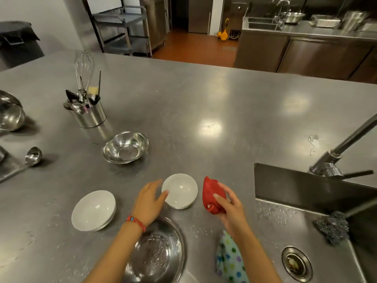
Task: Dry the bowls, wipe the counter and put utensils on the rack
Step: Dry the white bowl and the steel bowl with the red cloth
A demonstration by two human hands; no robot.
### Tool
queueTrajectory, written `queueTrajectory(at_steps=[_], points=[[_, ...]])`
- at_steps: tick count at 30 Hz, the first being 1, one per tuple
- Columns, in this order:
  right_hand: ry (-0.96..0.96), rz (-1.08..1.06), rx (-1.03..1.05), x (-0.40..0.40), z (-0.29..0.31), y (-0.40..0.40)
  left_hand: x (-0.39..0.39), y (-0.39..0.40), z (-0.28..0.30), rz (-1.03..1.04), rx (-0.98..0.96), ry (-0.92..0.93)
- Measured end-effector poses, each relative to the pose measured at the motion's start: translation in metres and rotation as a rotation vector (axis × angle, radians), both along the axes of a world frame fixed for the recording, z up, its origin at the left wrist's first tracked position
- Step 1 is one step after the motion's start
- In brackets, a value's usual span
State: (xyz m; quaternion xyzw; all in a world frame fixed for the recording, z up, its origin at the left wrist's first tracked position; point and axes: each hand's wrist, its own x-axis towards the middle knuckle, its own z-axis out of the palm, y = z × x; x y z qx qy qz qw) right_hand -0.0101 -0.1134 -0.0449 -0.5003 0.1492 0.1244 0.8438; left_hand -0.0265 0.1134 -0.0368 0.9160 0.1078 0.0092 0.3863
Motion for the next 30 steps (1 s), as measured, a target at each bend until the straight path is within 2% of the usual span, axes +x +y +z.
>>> queueTrajectory(at_steps=[5,12,17,21,26,28,30], points=[[0.016,-0.172,-0.099,-0.006,-0.006,0.023,0.031,0.022,-0.033,-0.053,-0.167,0.193],[0.049,-0.327,-0.172,-0.024,-0.007,0.055,0.049,0.037,-0.060,-0.166,-0.728,0.430],[0.055,-0.320,-0.261,-0.035,-0.003,0.065,0.054,0.036,-0.061,-0.120,-1.036,0.501],[0.011,-0.291,-0.354,-0.032,0.004,0.068,0.052,0.033,-0.055,-0.080,-1.083,0.472],[-0.192,-0.173,-0.542,-0.018,0.022,0.085,0.048,0.030,-0.039,-0.033,-1.100,0.392],[-0.238,-0.117,-0.667,-0.012,0.025,0.097,0.046,0.027,-0.034,-0.068,-1.051,0.348],[-0.287,-0.055,-0.882,-0.006,0.024,0.107,0.043,0.024,-0.029,-0.094,-1.036,0.324]])
